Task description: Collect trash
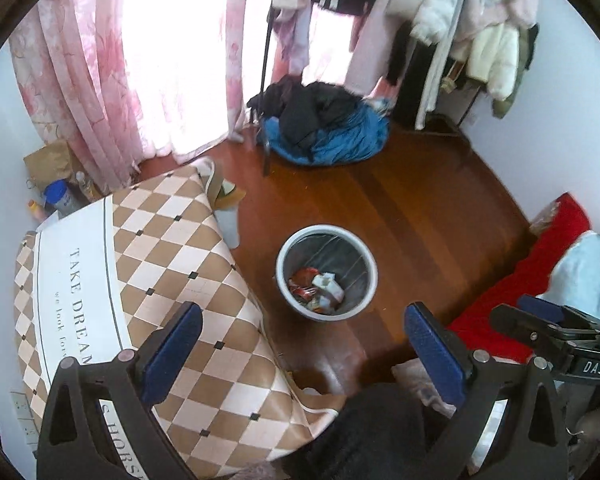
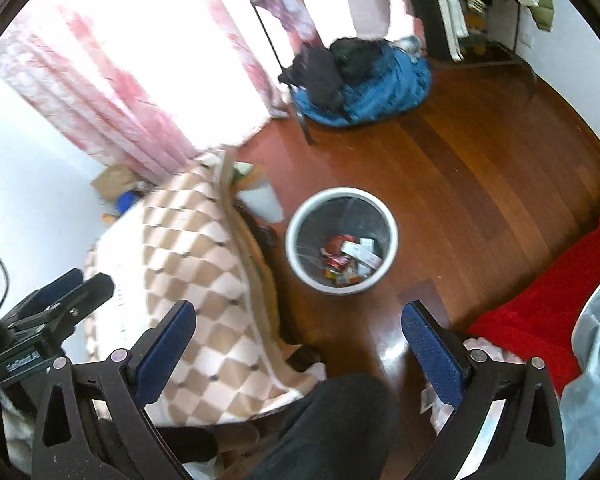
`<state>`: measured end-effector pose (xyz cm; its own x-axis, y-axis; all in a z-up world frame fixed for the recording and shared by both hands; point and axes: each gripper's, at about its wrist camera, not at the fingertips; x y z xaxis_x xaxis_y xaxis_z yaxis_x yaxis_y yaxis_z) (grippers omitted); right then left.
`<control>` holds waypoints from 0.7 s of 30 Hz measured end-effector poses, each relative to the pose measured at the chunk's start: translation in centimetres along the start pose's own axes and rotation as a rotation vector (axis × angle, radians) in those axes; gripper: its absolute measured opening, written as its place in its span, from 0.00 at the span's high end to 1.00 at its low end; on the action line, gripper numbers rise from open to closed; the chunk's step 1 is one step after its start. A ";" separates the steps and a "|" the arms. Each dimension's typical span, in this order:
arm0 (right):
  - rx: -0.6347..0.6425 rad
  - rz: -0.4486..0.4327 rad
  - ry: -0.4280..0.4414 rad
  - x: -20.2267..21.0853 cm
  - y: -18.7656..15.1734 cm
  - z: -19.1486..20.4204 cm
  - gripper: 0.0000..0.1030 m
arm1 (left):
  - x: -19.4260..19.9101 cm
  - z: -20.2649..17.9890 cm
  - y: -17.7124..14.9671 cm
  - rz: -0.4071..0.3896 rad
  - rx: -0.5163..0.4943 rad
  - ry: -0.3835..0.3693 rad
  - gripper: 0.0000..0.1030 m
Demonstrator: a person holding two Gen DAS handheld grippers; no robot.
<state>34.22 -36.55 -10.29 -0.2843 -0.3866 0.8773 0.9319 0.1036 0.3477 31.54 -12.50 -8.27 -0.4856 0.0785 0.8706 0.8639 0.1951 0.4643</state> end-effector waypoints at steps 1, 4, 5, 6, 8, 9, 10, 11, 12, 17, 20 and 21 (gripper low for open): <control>0.005 -0.005 0.011 0.8 -0.2 0.3 0.00 | 0.9 0.1 -0.1 -0.011 0.003 -0.007 0.00; 0.022 -0.031 0.041 3.6 -1.0 1.4 0.00 | 3.2 0.1 -0.4 -0.033 0.007 -0.040 0.00; 0.031 -0.038 0.052 4.5 -1.2 1.8 0.00 | 3.9 0.1 -0.5 -0.039 0.013 -0.051 0.00; 0.036 -0.044 0.060 5.2 -1.4 2.1 0.00 | 4.6 0.1 -0.6 -0.042 0.020 -0.067 0.00; 0.048 -0.054 0.082 6.8 -1.7 2.9 0.00 | 5.8 0.2 -0.8 -0.052 0.023 -0.086 0.00; 0.056 -0.057 0.088 7.4 -1.9 3.2 0.00 | 6.5 0.2 -0.9 -0.061 0.023 -0.093 0.00; 0.062 -0.064 0.092 8.0 -2.1 3.6 0.00 | 7.0 0.2 -1.0 -0.065 0.023 -0.102 0.00; 0.069 -0.070 0.100 8.7 -2.3 4.0 0.00 | 7.5 0.3 -1.1 -0.069 0.025 -0.111 0.00; 0.077 -0.070 0.106 9.2 -2.4 4.4 0.00 | 7.9 0.3 -1.2 -0.072 0.025 -0.117 0.00; 0.103 -0.066 0.145 11.2 -3.0 5.8 0.00 | 10.0 0.2 -1.5 -0.077 0.023 -0.155 0.00; 0.109 -0.053 0.173 11.9 -3.3 6.4 0.00 | 10.4 0.1 -1.7 -0.059 0.018 -0.160 0.00; 0.111 -0.049 0.177 12.0 -3.4 6.5 0.00 | 10.6 0.2 -1.7 -0.057 0.016 -0.159 0.00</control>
<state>26.22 -35.57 1.23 -0.2755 -0.5480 0.7898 0.8844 0.1775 0.4316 24.85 -11.83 0.14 -0.5498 0.2205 0.8056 0.8328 0.2186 0.5085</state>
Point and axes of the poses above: each gripper's, at about its wrist camera, not at the fingertips, and x roughly against the way its jaws point, z to its left, y to its top, and after that the axes turned 3 degrees about z, right-handed
